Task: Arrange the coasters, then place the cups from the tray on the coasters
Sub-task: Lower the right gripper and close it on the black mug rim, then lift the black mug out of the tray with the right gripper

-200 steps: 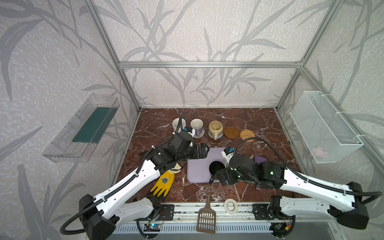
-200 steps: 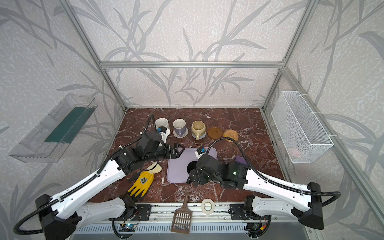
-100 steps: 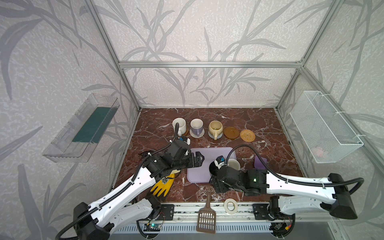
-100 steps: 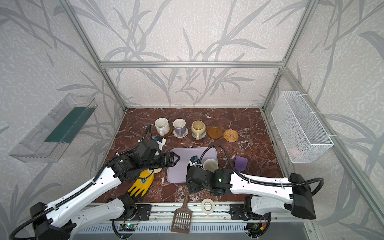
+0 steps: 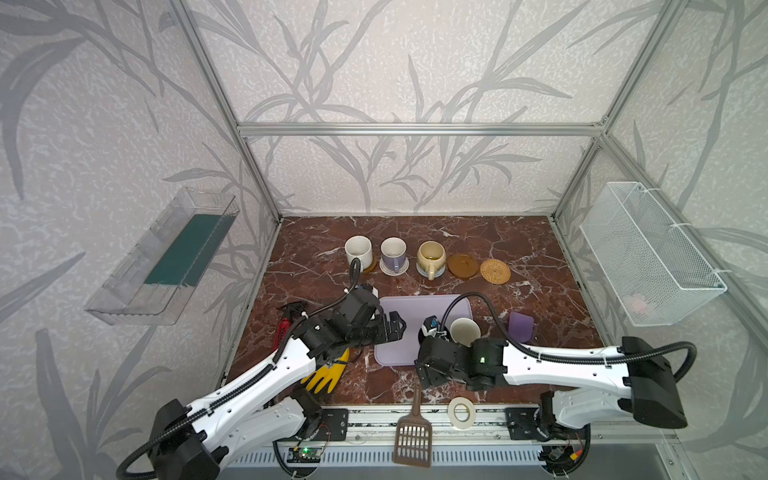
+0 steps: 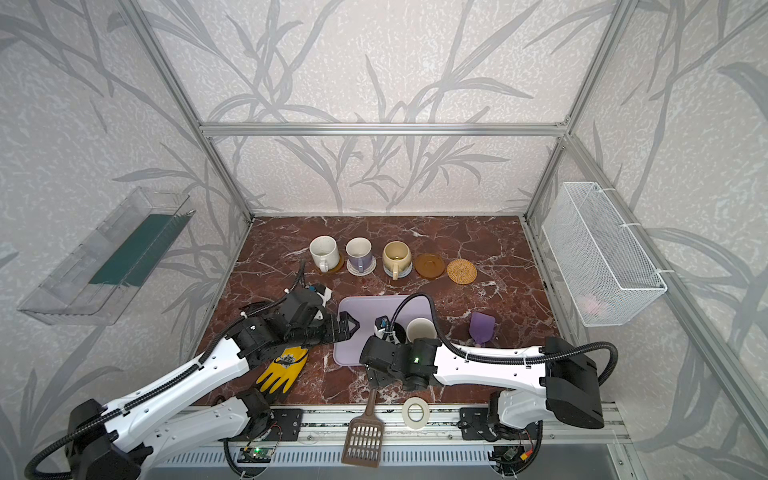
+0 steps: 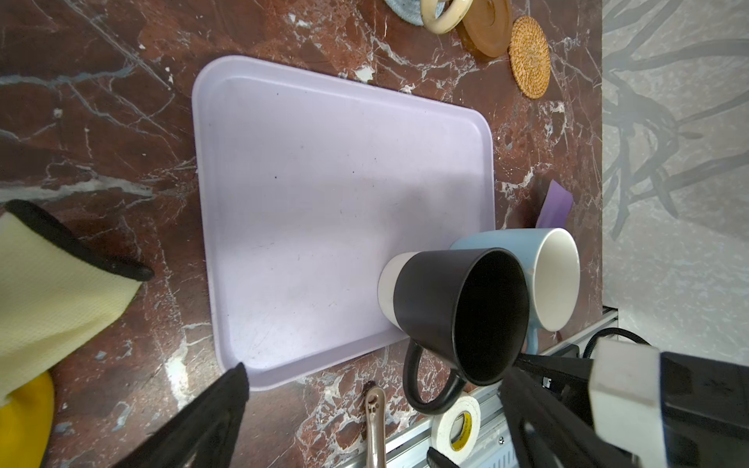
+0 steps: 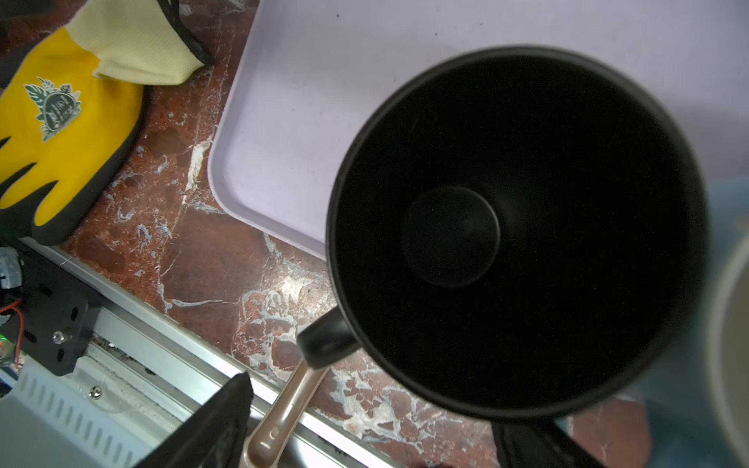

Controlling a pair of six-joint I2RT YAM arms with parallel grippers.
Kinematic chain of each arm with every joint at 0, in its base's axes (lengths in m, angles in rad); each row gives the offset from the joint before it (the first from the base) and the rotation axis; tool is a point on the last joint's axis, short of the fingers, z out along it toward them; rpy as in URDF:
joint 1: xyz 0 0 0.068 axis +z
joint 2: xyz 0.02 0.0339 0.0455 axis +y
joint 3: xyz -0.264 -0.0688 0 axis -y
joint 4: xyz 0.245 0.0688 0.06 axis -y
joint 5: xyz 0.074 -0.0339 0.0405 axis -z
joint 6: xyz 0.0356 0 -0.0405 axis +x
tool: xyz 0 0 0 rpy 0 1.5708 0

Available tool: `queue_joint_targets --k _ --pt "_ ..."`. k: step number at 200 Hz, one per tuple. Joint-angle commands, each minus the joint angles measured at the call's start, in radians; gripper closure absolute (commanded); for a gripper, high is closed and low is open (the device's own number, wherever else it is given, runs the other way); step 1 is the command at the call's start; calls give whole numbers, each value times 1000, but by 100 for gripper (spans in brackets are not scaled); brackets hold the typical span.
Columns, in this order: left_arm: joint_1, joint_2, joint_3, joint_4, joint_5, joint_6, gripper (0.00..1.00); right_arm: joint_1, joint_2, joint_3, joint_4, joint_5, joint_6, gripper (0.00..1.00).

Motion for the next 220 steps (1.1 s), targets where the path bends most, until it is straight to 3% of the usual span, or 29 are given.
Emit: queue_joint_targets --k 1,74,220 --pt "4 -17 -19 13 -28 -21 1 -5 26 40 -21 54 11 9" --pt "4 -36 -41 0 -64 -15 1 -43 71 30 30 49 -6 10" --pt "6 -23 -64 22 -85 -2 1 -71 116 26 36 39 -35 44"
